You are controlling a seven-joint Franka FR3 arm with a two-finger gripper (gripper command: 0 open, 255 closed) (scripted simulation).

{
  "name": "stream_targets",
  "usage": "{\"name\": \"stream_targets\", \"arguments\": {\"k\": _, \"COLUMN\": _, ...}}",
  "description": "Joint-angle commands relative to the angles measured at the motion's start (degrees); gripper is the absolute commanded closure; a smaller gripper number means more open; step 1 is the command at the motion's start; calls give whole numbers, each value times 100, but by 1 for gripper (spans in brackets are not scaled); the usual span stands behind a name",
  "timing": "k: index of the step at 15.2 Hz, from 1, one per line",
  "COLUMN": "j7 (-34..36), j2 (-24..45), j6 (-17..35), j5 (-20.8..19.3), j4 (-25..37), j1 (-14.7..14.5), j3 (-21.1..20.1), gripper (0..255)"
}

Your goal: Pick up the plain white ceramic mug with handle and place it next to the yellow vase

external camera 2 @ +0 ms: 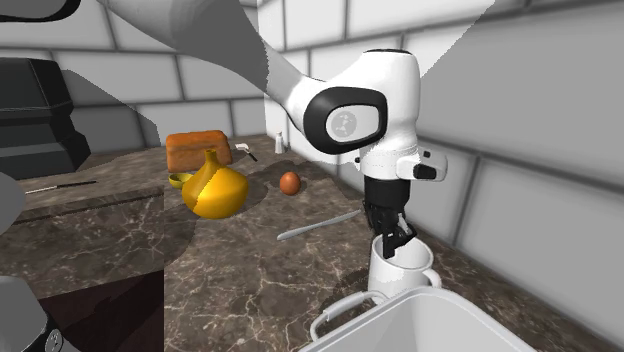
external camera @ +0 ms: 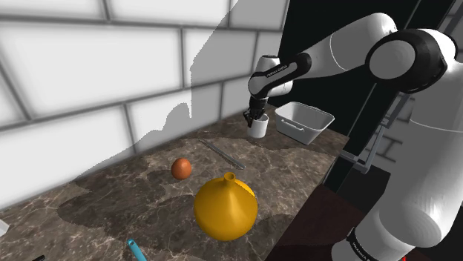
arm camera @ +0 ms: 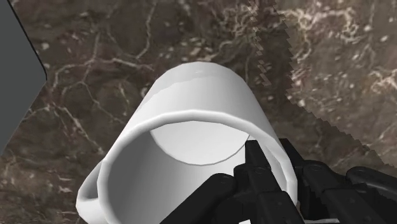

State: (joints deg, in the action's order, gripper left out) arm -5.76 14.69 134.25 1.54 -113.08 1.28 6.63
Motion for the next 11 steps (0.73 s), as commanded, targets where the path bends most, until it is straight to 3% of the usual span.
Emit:
{"name": "stream_targets", "arguments": {"k": 1, "j7": 10, "j2": -58, "j6": -125, "j5": -12, "j4": 70, "j1": -5, "j3": 3, "gripper": 255}}
{"name": "stream_targets", "arguments": {"k": 11, "j7": 42, "j2": -391, "j6": -815, "j5": -67, "j4": 429, "j1": -18, "j3": 18, "gripper": 255}}
